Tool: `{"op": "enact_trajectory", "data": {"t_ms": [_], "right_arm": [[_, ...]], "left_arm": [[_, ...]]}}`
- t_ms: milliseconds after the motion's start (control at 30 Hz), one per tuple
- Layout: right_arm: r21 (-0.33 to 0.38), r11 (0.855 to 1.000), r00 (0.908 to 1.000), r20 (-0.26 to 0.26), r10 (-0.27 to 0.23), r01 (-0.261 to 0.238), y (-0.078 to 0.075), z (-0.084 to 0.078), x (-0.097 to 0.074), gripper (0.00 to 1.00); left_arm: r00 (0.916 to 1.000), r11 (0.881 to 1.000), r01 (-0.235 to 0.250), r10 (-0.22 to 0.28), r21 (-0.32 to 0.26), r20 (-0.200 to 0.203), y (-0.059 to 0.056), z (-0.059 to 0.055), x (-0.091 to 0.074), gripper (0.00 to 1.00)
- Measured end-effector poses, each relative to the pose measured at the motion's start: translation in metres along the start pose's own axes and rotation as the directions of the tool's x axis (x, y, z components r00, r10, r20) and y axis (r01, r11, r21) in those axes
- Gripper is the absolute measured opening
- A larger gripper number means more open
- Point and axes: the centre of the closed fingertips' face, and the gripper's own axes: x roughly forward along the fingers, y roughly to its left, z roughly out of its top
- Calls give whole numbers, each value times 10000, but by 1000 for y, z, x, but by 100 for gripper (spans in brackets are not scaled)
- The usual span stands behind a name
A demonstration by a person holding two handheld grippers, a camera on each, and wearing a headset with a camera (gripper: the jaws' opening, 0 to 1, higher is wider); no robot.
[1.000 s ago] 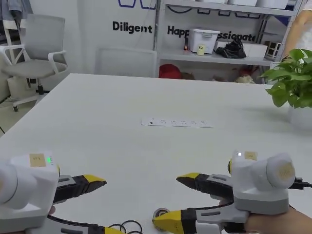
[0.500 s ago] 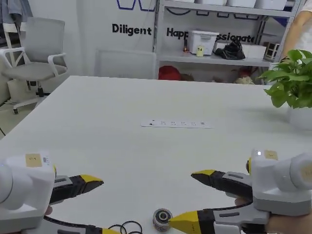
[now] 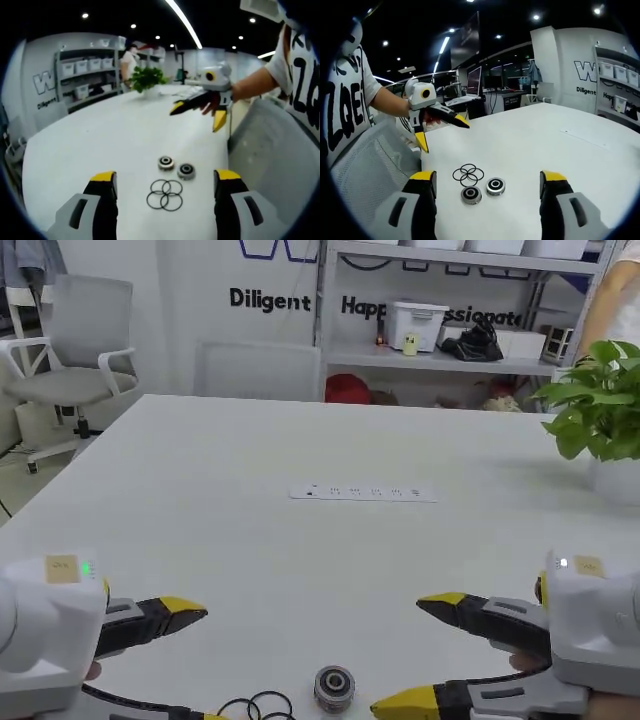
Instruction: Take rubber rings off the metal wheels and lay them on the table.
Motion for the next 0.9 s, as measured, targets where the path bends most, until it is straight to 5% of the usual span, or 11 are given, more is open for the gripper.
{"op": "enact_trajectory", "data": {"t_ms": [900], "right_arm": [[-219,9983,9979,-359,-548,540,-5,-22,-30,88]], "left_arm": [[9997,9998,-212,212,39,-87,0,-6,-12,86]]}}
